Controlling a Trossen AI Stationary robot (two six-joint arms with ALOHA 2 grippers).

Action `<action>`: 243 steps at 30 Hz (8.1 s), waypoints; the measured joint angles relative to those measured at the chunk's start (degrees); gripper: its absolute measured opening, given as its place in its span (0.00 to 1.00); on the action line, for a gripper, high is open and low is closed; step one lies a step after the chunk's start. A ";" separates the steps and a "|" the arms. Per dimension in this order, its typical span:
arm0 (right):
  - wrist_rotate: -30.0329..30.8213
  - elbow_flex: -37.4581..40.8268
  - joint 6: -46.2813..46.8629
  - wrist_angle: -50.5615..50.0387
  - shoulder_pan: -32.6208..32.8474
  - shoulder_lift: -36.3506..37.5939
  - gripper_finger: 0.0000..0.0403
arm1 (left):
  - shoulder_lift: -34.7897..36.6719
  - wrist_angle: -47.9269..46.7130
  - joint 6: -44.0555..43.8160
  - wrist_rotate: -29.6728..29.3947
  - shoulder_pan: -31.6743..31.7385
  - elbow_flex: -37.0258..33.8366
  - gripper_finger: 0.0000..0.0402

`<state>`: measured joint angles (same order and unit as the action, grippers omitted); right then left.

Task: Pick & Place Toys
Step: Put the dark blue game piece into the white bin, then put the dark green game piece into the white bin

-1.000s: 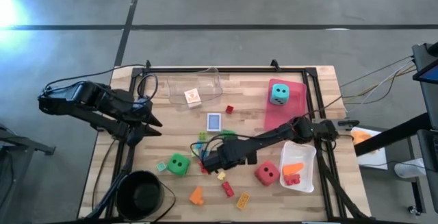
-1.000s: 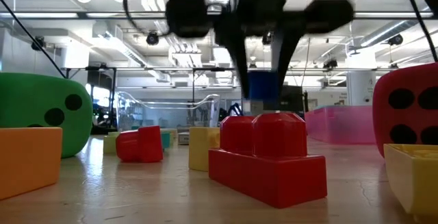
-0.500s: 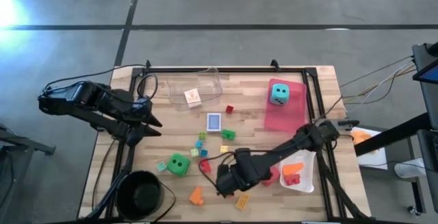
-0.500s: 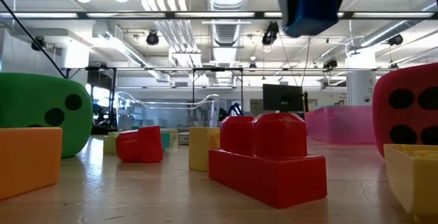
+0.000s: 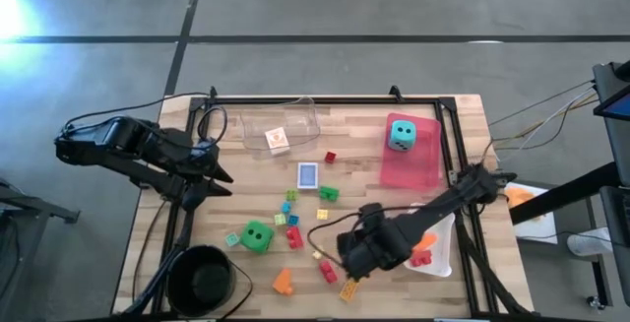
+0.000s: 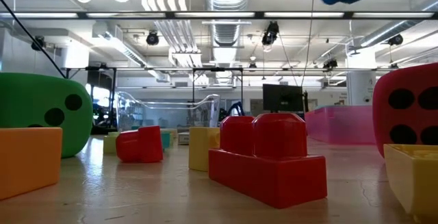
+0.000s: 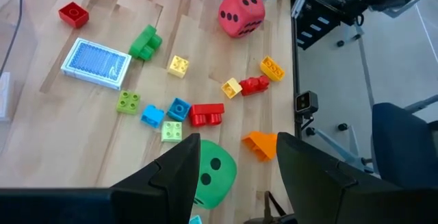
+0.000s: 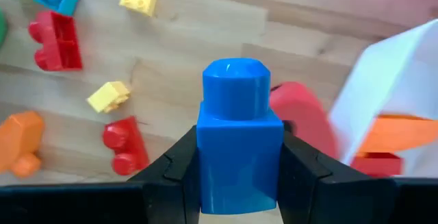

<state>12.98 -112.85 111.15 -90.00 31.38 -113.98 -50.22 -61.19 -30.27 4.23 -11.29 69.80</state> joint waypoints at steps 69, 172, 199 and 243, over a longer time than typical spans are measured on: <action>-10.87 67.32 4.21 33.63 1.18 29.25 0.31 | -7.06 12.74 -32.07 -13.89 5.75 0.02 0.49; -5.93 12.35 -78.82 28.30 -28.31 -9.78 0.87 | -1.13 18.90 -31.27 -10.24 -13.05 -8.22 0.49; -6.57 17.67 -86.31 30.81 -29.92 -10.75 0.56 | -1.14 18.91 -33.45 -10.69 -13.05 -8.21 0.49; -6.02 17.49 -120.39 36.31 -27.53 -9.79 0.56 | -1.14 18.93 -33.06 -11.80 -13.05 -8.21 0.49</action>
<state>6.96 -95.36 -9.25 -53.68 3.85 -123.77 -51.35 -42.26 -63.33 -7.57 -24.34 61.59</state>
